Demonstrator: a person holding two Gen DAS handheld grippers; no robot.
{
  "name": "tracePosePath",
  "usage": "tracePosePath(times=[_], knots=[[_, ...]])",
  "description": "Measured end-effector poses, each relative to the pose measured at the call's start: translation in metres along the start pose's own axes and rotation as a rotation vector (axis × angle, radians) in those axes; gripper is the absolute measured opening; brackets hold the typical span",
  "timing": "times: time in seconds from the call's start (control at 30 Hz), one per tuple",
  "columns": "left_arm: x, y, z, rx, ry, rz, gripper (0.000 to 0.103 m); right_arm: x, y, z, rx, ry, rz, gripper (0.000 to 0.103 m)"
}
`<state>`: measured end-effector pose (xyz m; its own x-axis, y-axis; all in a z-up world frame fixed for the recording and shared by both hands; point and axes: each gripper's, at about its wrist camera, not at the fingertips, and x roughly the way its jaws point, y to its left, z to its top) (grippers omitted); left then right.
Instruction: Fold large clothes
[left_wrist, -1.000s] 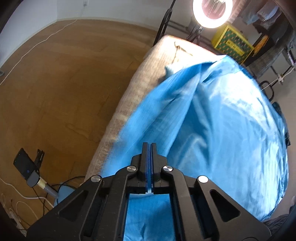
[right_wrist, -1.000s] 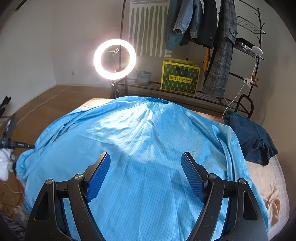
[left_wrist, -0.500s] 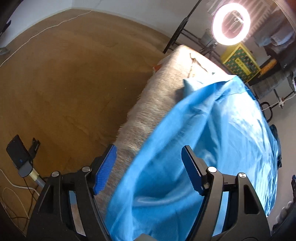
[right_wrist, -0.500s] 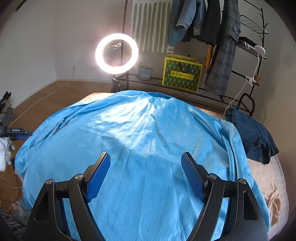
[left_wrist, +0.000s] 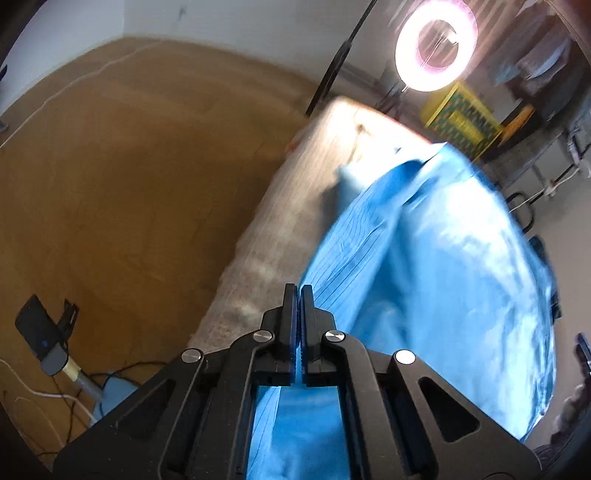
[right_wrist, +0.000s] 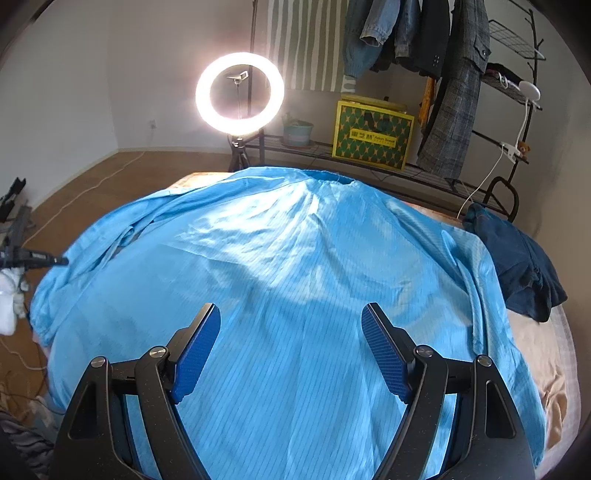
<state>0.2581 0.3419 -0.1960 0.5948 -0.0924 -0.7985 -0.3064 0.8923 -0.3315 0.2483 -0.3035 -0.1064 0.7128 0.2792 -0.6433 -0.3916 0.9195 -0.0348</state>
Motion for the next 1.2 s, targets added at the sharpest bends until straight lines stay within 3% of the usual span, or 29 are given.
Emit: tracePosePath(times=[0.13, 0.27, 0.3, 0.47, 0.63, 0.73, 0.8, 0.87, 1.03, 1.2], knots=[[-0.040, -0.049, -0.005, 0.126, -0.079, -0.058, 0.000, 0.001, -0.001, -0.002, 0.017, 0.022, 0.049, 0.079], [-0.066, -0.107, -0.026, 0.249, -0.101, -0.148, 0.000, 0.005, -0.004, -0.005, 0.058, 0.054, 0.120, 0.077], [-0.068, -0.121, -0.034, 0.283, -0.091, -0.168, 0.000, 0.007, -0.005, -0.005, 0.071, 0.067, 0.145, 0.069], [-0.053, -0.182, -0.089, 0.408, 0.031, -0.229, 0.000, 0.023, -0.011, -0.006, 0.164, 0.136, 0.262, 0.050], [-0.021, -0.223, -0.136, 0.511, 0.157, -0.236, 0.000, 0.041, -0.008, -0.010, 0.209, 0.185, 0.325, 0.046], [-0.015, -0.237, -0.157, 0.547, 0.192, -0.248, 0.001, 0.046, -0.004, -0.015, 0.203, 0.212, 0.337, 0.046], [-0.018, -0.242, -0.169, 0.569, 0.226, -0.250, 0.016, 0.049, -0.002, -0.018, 0.198, 0.231, 0.343, 0.046], [-0.030, -0.242, -0.176, 0.575, 0.217, -0.260, 0.042, 0.051, -0.001, -0.023, 0.194, 0.245, 0.341, 0.046], [-0.075, -0.211, -0.183, 0.486, 0.144, -0.287, 0.046, 0.052, 0.001, -0.034, 0.200, 0.284, 0.392, 0.046], [-0.091, -0.129, -0.166, 0.242, 0.078, -0.148, 0.046, 0.056, 0.014, -0.047, 0.223, 0.337, 0.471, 0.046]])
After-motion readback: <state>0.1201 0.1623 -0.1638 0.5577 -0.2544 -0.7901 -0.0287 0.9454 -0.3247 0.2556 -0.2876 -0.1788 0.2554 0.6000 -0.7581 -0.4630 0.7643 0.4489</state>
